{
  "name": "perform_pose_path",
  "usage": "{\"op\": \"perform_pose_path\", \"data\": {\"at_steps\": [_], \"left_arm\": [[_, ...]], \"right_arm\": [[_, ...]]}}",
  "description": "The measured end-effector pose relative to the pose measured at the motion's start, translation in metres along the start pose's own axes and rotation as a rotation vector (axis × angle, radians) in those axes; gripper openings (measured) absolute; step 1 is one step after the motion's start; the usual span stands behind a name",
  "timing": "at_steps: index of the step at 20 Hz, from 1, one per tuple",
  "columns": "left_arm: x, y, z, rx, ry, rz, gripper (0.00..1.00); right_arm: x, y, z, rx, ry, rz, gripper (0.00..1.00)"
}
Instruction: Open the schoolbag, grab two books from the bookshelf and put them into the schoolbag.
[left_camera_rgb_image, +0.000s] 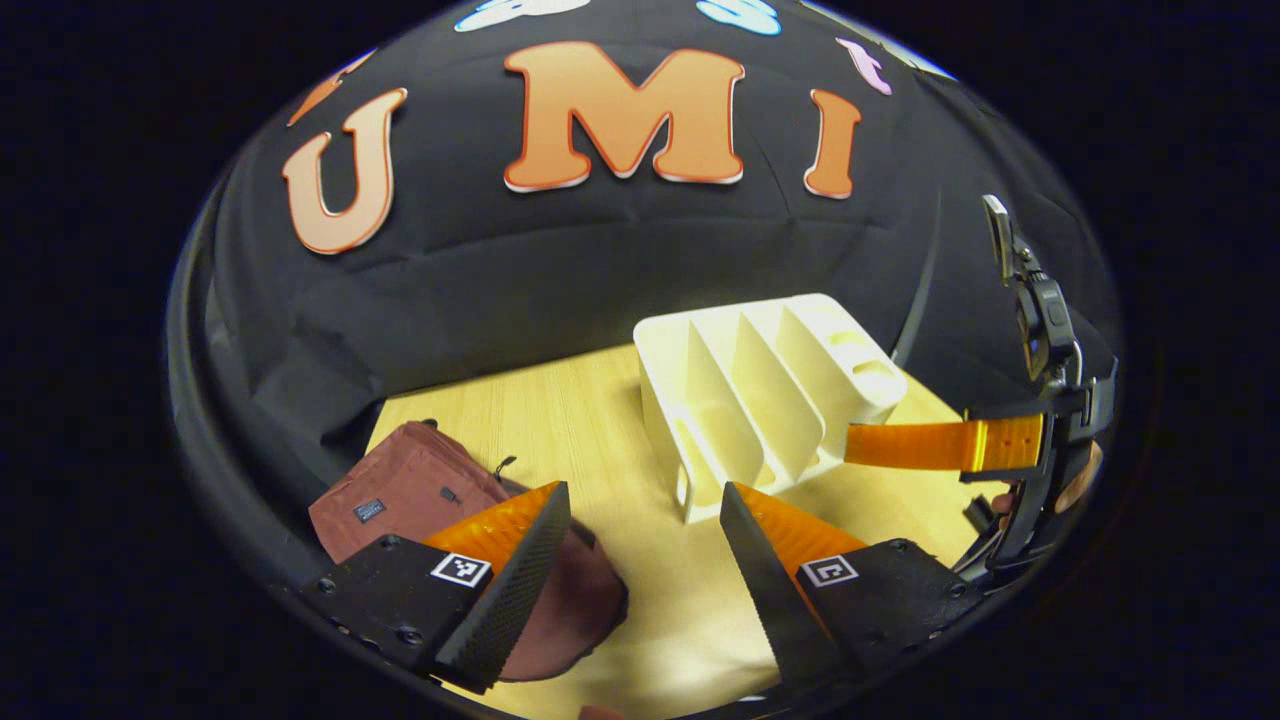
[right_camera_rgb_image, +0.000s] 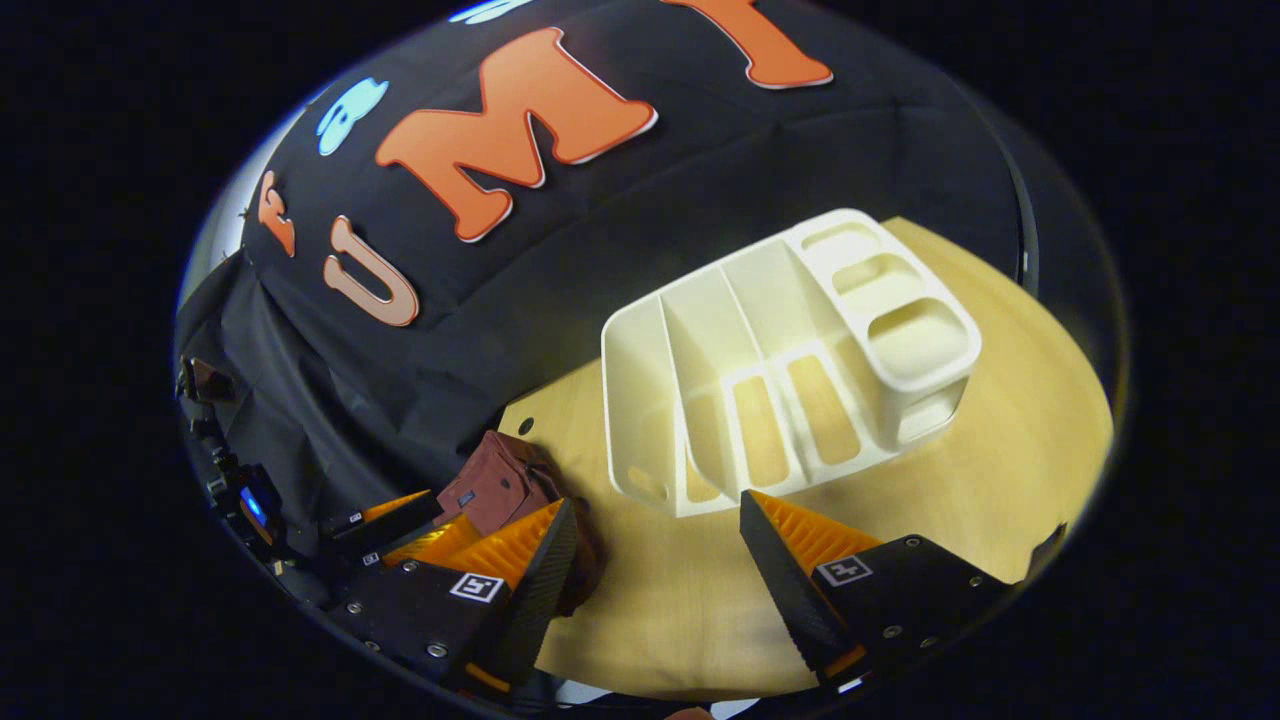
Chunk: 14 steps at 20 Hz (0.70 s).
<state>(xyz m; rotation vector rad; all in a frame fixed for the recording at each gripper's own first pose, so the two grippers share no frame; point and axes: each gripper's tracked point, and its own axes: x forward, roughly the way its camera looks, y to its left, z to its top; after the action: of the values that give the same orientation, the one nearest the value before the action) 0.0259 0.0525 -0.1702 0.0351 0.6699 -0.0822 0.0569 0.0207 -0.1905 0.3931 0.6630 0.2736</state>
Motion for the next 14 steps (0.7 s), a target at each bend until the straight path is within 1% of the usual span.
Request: {"op": "perform_pose_path", "data": {"at_steps": [4, 7, 8, 11, 14], "left_arm": [[-0.016, -0.036, 0.036, -0.035, -0.157, 0.046, 0.96], [-0.035, -0.058, 0.062, -0.013, -0.254, 0.079, 0.96], [-0.039, -0.062, 0.072, 0.002, -0.285, 0.096, 0.96], [-0.059, -0.079, 0.085, 0.033, -0.376, 0.106, 0.96], [-0.076, -0.084, 0.102, 0.021, -0.493, 0.106, 0.96]], "right_arm": [[-0.043, -0.016, 0.045, -0.147, -0.142, -0.033, 0.97], [-0.069, -0.017, 0.076, -0.208, -0.254, -0.053, 0.97], [-0.079, -0.017, 0.082, -0.226, -0.284, -0.052, 0.97], [-0.096, -0.020, 0.090, -0.278, -0.336, -0.080, 0.97], [-0.108, -0.018, 0.104, -0.292, -0.403, -0.091, 0.97]]}}
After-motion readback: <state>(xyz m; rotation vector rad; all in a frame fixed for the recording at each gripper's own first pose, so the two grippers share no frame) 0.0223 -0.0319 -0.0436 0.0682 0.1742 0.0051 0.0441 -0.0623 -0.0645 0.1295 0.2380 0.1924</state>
